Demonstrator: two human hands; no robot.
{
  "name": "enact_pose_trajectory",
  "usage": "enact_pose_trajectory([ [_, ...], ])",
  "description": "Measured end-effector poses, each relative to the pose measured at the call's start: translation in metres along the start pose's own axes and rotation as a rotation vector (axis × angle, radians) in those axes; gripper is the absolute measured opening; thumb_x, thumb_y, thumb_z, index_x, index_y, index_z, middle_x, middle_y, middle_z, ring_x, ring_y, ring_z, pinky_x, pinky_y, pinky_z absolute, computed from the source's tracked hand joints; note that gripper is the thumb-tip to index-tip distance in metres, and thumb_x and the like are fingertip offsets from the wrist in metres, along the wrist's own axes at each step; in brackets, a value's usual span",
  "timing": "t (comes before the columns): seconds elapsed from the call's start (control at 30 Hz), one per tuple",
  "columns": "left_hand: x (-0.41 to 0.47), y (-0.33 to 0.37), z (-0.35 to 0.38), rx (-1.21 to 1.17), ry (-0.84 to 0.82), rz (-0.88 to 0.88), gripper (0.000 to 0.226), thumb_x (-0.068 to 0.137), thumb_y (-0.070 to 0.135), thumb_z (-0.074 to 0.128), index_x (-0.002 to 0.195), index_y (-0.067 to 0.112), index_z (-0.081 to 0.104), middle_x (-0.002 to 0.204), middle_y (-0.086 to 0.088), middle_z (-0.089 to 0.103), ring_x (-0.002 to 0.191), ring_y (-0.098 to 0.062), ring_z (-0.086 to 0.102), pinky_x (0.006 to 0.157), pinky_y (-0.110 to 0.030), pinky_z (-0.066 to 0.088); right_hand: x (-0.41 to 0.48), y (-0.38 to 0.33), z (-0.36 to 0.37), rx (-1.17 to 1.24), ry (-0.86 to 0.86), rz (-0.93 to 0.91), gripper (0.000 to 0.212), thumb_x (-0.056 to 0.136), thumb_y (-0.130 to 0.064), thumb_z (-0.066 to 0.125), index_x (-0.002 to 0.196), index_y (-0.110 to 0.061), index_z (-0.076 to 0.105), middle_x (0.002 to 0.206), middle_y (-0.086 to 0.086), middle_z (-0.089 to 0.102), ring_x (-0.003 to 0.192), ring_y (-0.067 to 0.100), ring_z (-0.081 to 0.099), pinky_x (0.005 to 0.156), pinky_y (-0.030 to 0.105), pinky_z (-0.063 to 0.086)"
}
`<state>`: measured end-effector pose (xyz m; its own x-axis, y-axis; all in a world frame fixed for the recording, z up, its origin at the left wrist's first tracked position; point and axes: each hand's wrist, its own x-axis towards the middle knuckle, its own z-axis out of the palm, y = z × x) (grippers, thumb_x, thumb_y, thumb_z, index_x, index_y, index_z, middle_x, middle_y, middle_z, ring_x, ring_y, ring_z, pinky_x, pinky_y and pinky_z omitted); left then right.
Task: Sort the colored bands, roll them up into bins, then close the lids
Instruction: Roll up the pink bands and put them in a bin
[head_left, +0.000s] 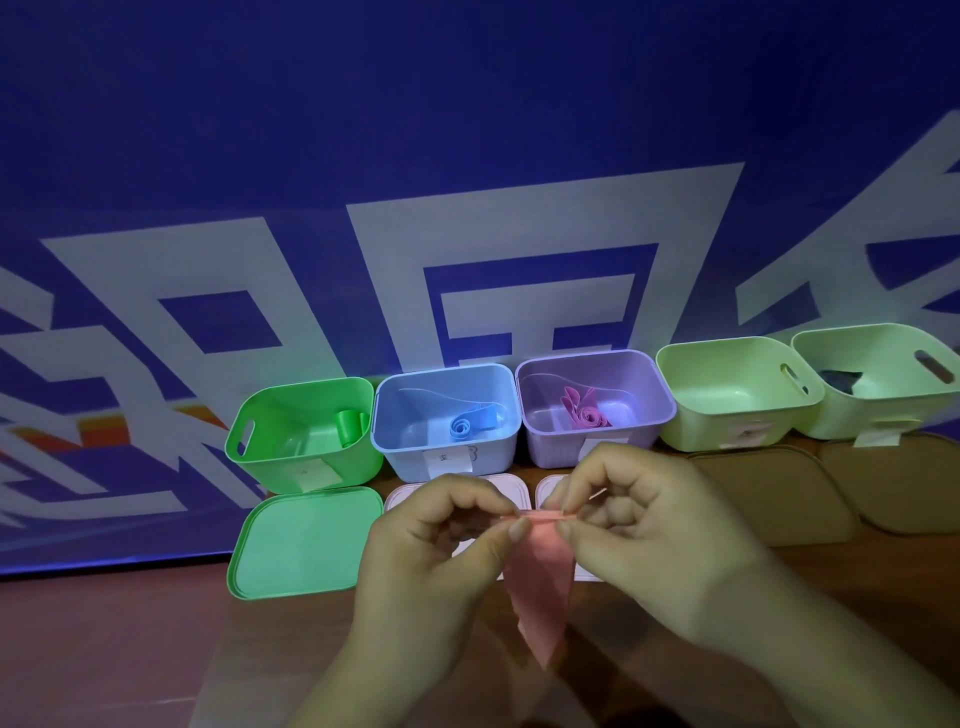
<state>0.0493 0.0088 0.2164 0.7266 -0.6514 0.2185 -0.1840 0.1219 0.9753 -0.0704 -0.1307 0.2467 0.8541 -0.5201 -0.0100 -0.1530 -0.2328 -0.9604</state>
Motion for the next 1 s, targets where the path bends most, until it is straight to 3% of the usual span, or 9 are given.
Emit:
enact_pose_trajectory([
  [0.07, 0.001, 0.000, 0.000, -0.005, 0.001, 0.012, 0.015, 0.069, 0.005, 0.077, 0.075, 0.017, 0.071, 0.074, -0.007, 0.072, 0.068, -0.020, 0.068, 0.068, -0.026, 0.055, 0.002, 0.000, -0.001, 0.011, -0.013, 0.022, 0.023, 0.061, -0.039, 0.080, 0.078, -0.030, 0.069, 0.071, 0.002, 0.071, 0.060, 0.017, 0.063, 0.059, 0.033, 0.053],
  [0.13, 0.001, 0.001, 0.001, -0.036, 0.011, -0.008, 0.015, 0.068, 0.005, 0.077, 0.075, 0.017, 0.071, 0.073, -0.008, 0.071, 0.068, -0.020, 0.067, 0.068, -0.027, 0.055, 0.003, 0.001, -0.002, 0.026, -0.028, 0.033, 0.018, 0.070, -0.026, 0.085, 0.081, -0.028, 0.070, 0.068, 0.006, 0.069, 0.059, 0.012, 0.058, 0.060, 0.029, 0.049],
  [0.27, 0.003, 0.005, 0.004, -0.113, -0.002, -0.049, 0.015, 0.069, 0.007, 0.076, 0.076, 0.020, 0.071, 0.073, -0.006, 0.072, 0.069, -0.018, 0.065, 0.066, -0.027, 0.055, 0.007, -0.002, -0.002, 0.063, -0.004, 0.025, 0.022, 0.079, -0.006, 0.079, 0.080, -0.027, 0.071, 0.075, 0.016, 0.068, 0.063, 0.019, 0.057, 0.065, 0.040, 0.051],
  [0.37, 0.006, 0.007, 0.004, -0.136, -0.026, -0.037, 0.018, 0.073, 0.007, 0.076, 0.082, 0.022, 0.071, 0.078, -0.005, 0.073, 0.073, -0.016, 0.067, 0.070, -0.024, 0.055, 0.011, -0.008, -0.003, 0.116, -0.005, 0.012, 0.025, 0.079, 0.001, 0.077, 0.079, -0.023, 0.072, 0.076, 0.017, 0.069, 0.064, 0.020, 0.058, 0.066, 0.039, 0.050],
  [0.5, 0.007, 0.007, 0.003, -0.116, -0.061, -0.039, 0.021, 0.072, 0.028, 0.075, 0.093, 0.026, 0.070, 0.085, -0.011, 0.070, 0.077, -0.020, 0.064, 0.076, -0.032, 0.053, 0.015, -0.016, -0.010, 0.162, 0.013, -0.009, 0.022, 0.080, 0.004, 0.075, 0.079, -0.018, 0.071, 0.070, 0.006, 0.068, 0.066, 0.020, 0.059, 0.066, 0.036, 0.050],
  [0.63, 0.010, 0.010, 0.009, -0.118, -0.077, -0.021, 0.021, 0.075, 0.023, 0.076, 0.095, 0.024, 0.070, 0.092, -0.012, 0.070, 0.083, -0.035, 0.065, 0.080, -0.043, 0.054, 0.015, -0.021, -0.015, 0.147, 0.031, -0.019, 0.023, 0.080, 0.004, 0.074, 0.077, -0.019, 0.071, 0.069, 0.000, 0.068, 0.064, 0.015, 0.060, 0.064, 0.028, 0.050],
  [0.8, 0.016, 0.019, 0.017, -0.101, -0.060, 0.024, 0.027, 0.075, 0.005, 0.072, 0.090, 0.027, 0.072, 0.102, 0.003, 0.070, 0.083, -0.020, 0.067, 0.079, -0.031, 0.056, 0.011, -0.023, -0.024, 0.124, 0.048, 0.000, 0.022, 0.079, 0.003, 0.075, 0.078, -0.019, 0.070, 0.066, 0.005, 0.067, 0.059, 0.015, 0.057, 0.063, 0.027, 0.050],
  [0.9, 0.019, 0.022, 0.020, 0.001, -0.100, 0.095, 0.018, 0.072, 0.018, 0.078, 0.087, 0.028, 0.076, 0.103, 0.004, 0.069, 0.092, -0.020, 0.067, 0.080, -0.031, 0.055, 0.009, -0.025, -0.031, 0.108, 0.067, -0.001, 0.019, 0.078, 0.001, 0.076, 0.078, -0.018, 0.071, 0.072, 0.021, 0.066, 0.058, 0.018, 0.055, 0.062, 0.031, 0.049],
  [1.0, 0.022, 0.025, 0.021, 0.097, -0.167, 0.119, 0.020, 0.071, 0.026, 0.078, 0.091, 0.028, 0.078, 0.100, 0.004, 0.071, 0.095, -0.025, 0.069, 0.084, -0.041, 0.057, 0.007, -0.025, -0.038, 0.166, 0.068, 0.020, 0.019, 0.078, 0.003, 0.075, 0.075, -0.016, 0.072, 0.067, 0.008, 0.066, 0.061, 0.018, 0.056, 0.063, 0.031, 0.050],
])
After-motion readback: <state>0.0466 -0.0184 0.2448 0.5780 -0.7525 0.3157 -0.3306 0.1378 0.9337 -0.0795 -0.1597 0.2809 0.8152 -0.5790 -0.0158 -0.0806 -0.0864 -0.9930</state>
